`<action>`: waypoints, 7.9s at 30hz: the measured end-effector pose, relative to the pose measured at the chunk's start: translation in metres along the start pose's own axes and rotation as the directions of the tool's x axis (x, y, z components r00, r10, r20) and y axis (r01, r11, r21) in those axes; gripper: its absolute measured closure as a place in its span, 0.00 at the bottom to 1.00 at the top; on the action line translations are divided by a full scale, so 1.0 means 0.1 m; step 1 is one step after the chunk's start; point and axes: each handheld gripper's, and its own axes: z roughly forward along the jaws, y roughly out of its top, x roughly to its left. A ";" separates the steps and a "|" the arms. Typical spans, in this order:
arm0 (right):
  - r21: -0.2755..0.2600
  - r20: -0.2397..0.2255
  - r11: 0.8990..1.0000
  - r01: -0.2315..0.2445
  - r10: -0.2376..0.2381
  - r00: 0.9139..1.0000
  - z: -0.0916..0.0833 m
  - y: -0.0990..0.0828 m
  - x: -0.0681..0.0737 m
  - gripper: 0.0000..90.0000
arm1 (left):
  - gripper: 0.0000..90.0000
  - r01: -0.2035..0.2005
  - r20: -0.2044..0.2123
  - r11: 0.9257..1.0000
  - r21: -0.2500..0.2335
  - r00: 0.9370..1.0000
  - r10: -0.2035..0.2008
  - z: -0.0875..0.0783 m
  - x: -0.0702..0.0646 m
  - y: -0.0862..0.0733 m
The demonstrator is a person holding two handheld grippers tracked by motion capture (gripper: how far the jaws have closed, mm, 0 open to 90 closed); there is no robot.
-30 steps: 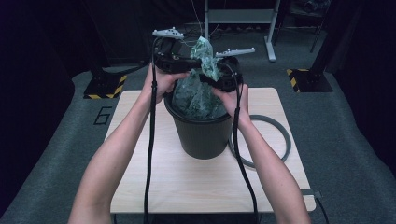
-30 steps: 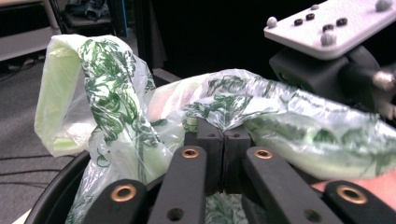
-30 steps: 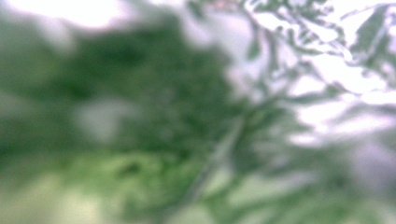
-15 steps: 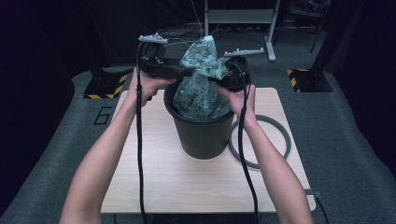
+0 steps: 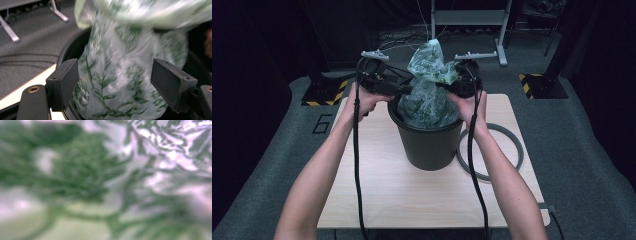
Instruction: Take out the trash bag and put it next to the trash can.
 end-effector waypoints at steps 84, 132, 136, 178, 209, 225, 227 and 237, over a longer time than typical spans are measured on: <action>0.175 0.435 0.974 -0.145 0.056 0.899 -1.14 -3.15 -1.11 0.00 | 0.97 -0.027 -0.128 0.992 -0.119 0.992 0.012 0.02 -0.08 -0.03; 0.203 0.482 0.968 -0.147 0.032 0.876 -1.04 -3.40 -1.15 0.00 | 0.97 0.001 -0.254 0.951 -0.308 0.964 -0.084 -0.54 0.29 -0.40; 0.202 0.482 0.968 -0.146 0.031 0.876 -1.04 -3.40 -1.14 0.00 | 0.97 0.006 -0.277 0.943 -0.333 0.955 -0.104 -0.60 0.32 -0.43; 0.199 0.488 0.968 -0.154 0.038 0.872 -1.04 -3.40 -1.13 0.01 | 0.96 0.138 -0.383 0.913 -0.383 0.876 -0.293 -0.54 0.75 -1.21; 0.213 0.493 0.965 -0.156 0.031 0.869 -1.03 -3.40 -1.14 0.01 | 0.93 0.298 -0.395 0.952 -0.073 0.868 -0.302 0.62 0.91 -2.11; 0.216 0.494 0.963 -0.158 0.031 0.869 -1.03 -3.40 -1.15 0.02 | 0.83 0.297 -0.424 0.953 -0.058 0.857 -0.292 0.70 0.87 -2.25; 0.216 0.494 0.964 -0.158 0.032 0.869 -1.03 -3.40 -1.15 0.02 | 0.79 0.292 -0.421 0.954 -0.064 0.859 -0.292 0.70 0.85 -2.26; 0.218 0.496 0.963 -0.156 0.028 0.868 -1.02 -3.40 -1.15 0.02 | 0.29 0.293 -0.379 0.952 -0.094 0.873 -0.306 0.52 0.71 -2.20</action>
